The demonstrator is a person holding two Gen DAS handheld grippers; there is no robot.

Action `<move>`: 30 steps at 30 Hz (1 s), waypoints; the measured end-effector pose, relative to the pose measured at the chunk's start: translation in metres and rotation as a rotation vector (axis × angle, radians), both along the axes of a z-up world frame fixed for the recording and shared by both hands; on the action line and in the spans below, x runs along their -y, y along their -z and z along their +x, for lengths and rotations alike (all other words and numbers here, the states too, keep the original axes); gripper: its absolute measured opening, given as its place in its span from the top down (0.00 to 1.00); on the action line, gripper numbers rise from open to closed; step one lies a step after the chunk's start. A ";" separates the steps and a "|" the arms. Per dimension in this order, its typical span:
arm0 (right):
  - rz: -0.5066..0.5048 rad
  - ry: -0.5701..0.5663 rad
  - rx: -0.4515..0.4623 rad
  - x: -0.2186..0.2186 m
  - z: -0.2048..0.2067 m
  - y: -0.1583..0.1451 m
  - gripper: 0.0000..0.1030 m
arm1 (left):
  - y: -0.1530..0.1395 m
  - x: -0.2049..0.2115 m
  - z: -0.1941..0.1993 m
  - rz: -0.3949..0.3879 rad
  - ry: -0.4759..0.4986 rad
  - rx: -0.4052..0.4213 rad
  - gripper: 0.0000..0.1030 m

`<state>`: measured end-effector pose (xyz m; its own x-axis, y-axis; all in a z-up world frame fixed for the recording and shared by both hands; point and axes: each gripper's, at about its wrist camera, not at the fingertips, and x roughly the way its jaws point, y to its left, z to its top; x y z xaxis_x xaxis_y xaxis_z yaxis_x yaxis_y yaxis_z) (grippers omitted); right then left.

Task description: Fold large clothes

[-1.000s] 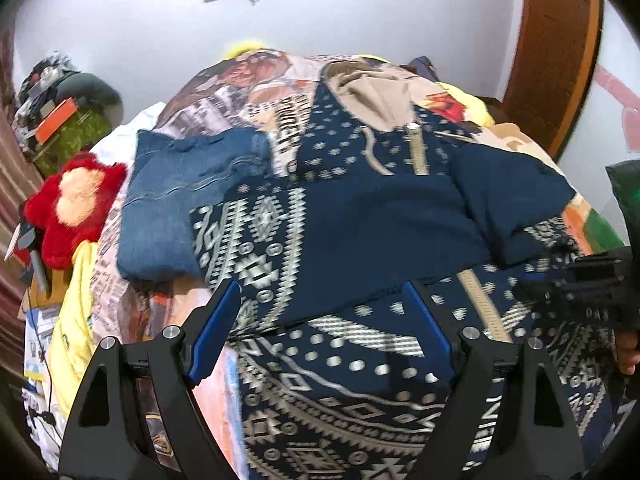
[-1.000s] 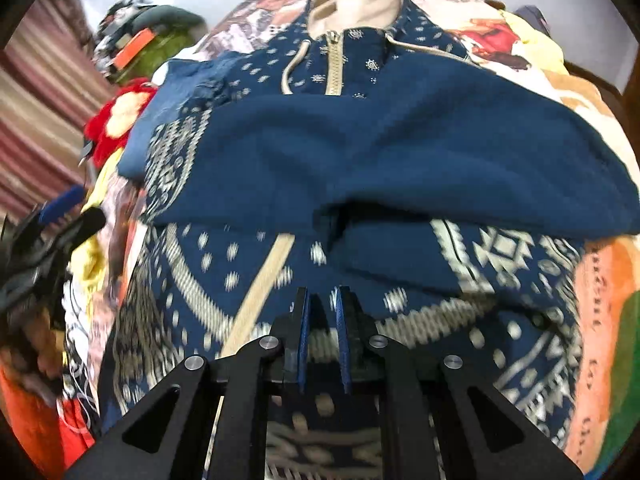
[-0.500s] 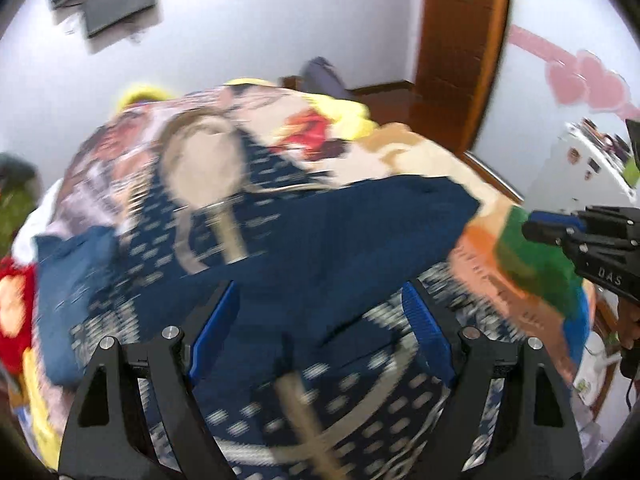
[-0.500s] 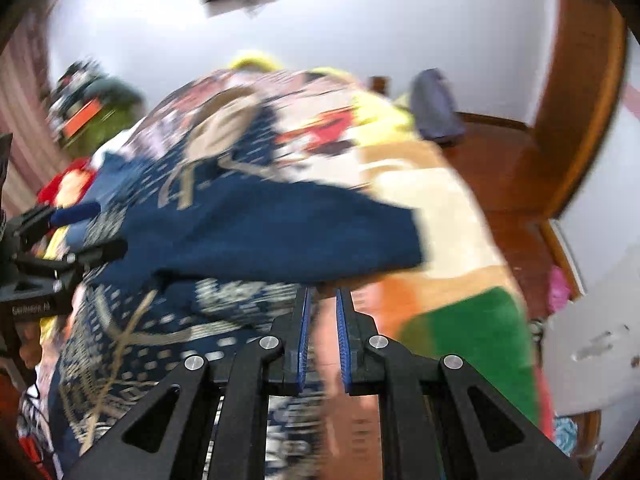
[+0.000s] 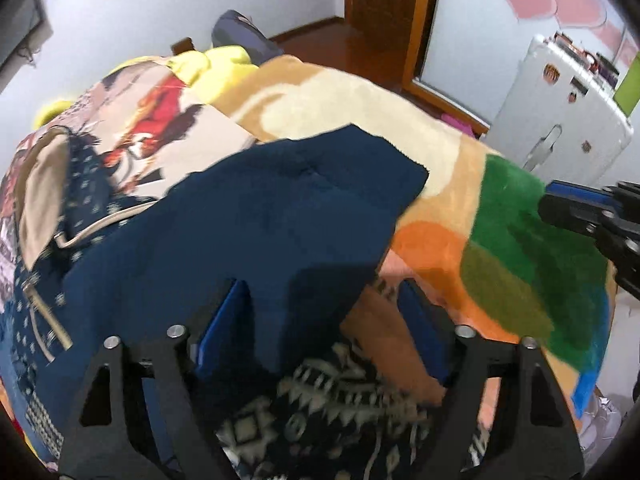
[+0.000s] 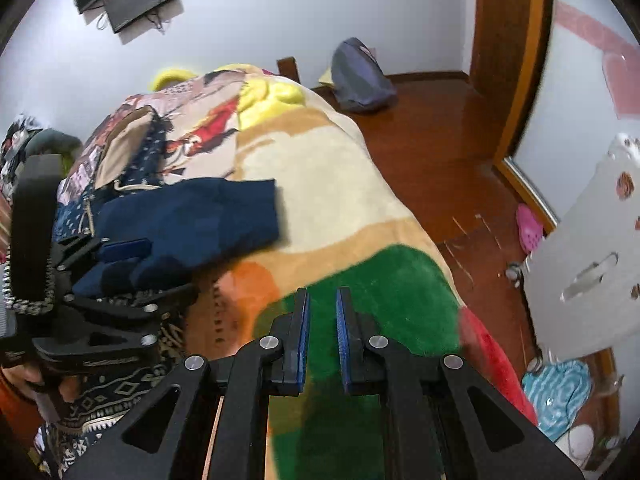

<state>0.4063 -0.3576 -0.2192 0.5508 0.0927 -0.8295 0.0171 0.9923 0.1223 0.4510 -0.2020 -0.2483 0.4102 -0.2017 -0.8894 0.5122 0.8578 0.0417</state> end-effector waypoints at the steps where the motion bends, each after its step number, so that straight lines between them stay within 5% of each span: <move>1: 0.003 0.004 -0.004 0.001 -0.001 0.003 0.91 | 0.004 0.003 0.002 0.023 0.002 0.011 0.40; 4: 0.016 0.010 -0.017 0.002 0.000 0.009 0.91 | 0.006 0.004 0.005 0.066 -0.005 0.058 0.68; 7: 0.017 -0.002 -0.023 -0.002 0.000 0.011 0.91 | -0.005 -0.009 0.006 0.006 -0.022 0.060 0.91; 11: 0.011 -0.023 -0.015 -0.012 0.002 0.008 0.91 | -0.035 -0.034 0.005 -0.092 -0.077 0.081 0.92; 21: 0.002 -0.125 0.024 -0.066 0.004 -0.014 0.91 | -0.139 -0.150 -0.033 -0.203 -0.239 0.298 0.92; 30: -0.033 -0.234 0.046 -0.136 0.015 -0.025 0.91 | -0.147 -0.267 -0.063 -0.172 -0.420 0.365 0.92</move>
<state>0.4208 -0.2217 -0.1945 0.5551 0.1956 -0.8084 -0.2188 0.9721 0.0849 0.3882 0.0654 -0.1015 0.7598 -0.0845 -0.6446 0.1056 0.9944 -0.0058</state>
